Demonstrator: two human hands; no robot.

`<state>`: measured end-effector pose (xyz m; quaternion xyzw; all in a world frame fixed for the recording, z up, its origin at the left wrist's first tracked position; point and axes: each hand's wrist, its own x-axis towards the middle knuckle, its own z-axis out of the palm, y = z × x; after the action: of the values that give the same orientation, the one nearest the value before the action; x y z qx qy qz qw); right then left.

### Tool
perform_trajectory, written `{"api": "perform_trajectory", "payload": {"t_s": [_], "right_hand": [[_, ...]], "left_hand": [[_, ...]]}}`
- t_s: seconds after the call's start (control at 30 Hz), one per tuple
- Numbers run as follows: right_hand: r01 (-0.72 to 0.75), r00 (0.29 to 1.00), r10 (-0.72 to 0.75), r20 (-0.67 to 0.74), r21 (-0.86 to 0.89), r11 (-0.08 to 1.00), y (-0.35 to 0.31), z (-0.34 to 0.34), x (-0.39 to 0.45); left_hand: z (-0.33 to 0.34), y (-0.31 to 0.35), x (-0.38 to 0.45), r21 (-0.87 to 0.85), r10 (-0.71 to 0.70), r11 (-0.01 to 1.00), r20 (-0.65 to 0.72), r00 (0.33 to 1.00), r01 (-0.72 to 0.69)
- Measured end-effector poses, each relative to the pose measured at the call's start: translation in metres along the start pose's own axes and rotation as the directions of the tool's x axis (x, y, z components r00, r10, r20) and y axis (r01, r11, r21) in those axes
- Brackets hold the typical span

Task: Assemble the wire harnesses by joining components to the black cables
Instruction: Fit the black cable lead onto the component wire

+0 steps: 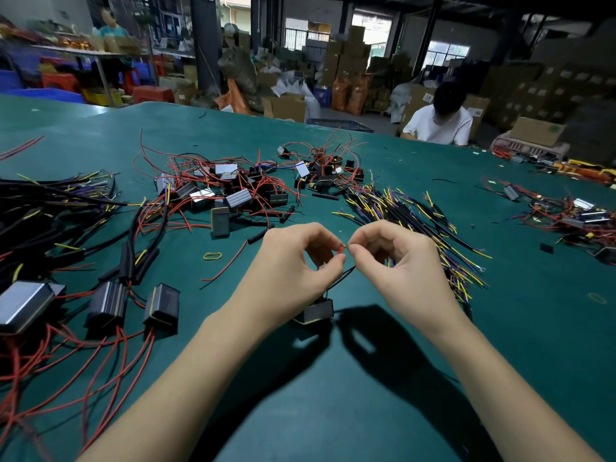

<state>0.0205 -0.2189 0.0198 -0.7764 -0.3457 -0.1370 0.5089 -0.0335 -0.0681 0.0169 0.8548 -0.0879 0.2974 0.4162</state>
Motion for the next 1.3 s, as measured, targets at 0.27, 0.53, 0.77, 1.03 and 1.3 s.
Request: {"api": "perform_trajectory", "payload": {"t_s": [0.27, 0.53, 0.77, 1.03, 1.3], "right_hand": [[-0.066, 0.998, 0.068, -0.011, 0.119, 0.991, -0.0024, 0.0018, -0.0002], [-0.154, 0.988, 0.148, 0.043, 0.191, 0.969, -0.0013, 0.0006, 0.0016], [-0.215, 0.976, 0.198, 0.094, 0.227, 0.950, -0.0025, -0.0007, 0.0030], [0.068, 0.998, -0.066, 0.014, -0.207, 0.976, -0.0003, 0.0045, -0.0006], [0.405, 0.908, -0.394, 0.140, -0.528, 0.746, 0.0055, 0.0046, -0.0034]], "left_hand": [[0.0069, -0.0010, -0.0032, -0.065, -0.058, 0.996, -0.085, 0.995, 0.052], [0.0080, 0.0043, -0.0071, 0.186, 0.094, 0.980, -0.102, 0.990, -0.074], [0.0064, 0.0041, -0.0045, 0.409, 0.284, 0.882, -0.064, 0.957, -0.235], [0.0065, -0.0009, -0.0026, 0.527, 0.342, 0.804, -0.032, 0.939, -0.275], [0.0084, -0.0038, -0.0018, -0.038, -0.073, 0.997, 0.009, 0.997, 0.073]]}}
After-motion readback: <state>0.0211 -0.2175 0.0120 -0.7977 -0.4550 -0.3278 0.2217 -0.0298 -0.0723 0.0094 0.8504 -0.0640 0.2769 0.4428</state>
